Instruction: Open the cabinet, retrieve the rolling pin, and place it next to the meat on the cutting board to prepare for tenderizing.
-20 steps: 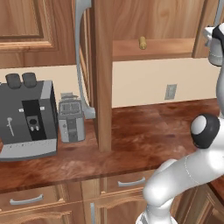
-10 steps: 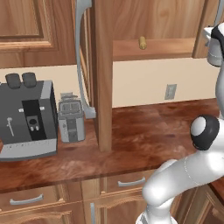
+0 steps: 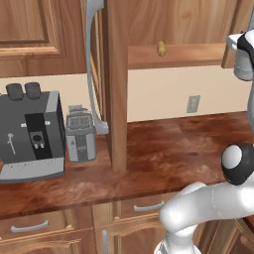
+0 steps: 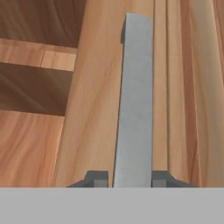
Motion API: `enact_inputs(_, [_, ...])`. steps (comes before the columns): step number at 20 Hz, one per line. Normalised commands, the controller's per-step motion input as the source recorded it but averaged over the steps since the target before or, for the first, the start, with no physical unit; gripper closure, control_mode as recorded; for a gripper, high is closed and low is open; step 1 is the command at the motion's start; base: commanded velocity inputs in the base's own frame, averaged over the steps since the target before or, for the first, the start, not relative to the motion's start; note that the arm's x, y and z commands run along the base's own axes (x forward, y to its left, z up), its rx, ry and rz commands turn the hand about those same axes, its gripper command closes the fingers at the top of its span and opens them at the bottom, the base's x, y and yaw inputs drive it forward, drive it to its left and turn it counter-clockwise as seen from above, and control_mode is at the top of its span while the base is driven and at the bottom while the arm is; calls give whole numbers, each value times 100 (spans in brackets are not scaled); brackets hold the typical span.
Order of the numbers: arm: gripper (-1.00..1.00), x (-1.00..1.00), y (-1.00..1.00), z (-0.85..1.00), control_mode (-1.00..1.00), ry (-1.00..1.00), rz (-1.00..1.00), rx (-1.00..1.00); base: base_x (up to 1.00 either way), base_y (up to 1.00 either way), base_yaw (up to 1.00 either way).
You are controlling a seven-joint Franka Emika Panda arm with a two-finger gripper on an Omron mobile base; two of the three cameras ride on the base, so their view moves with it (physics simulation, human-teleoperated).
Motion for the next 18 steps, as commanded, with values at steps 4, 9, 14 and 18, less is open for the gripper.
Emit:
enact_inputs(4, [100,-8,20,-9,-100,4,1,-5,0,0,0])
enact_inputs(9, [100,0,0,-1,-100,10,1,-1,0,0,0])
enact_inputs(14, [100,0,-33,0,-100,8,5,0,0,0,0])
enact_inputs(18, [100,0,-47,-1,-100,8,4,0,0,0,0])
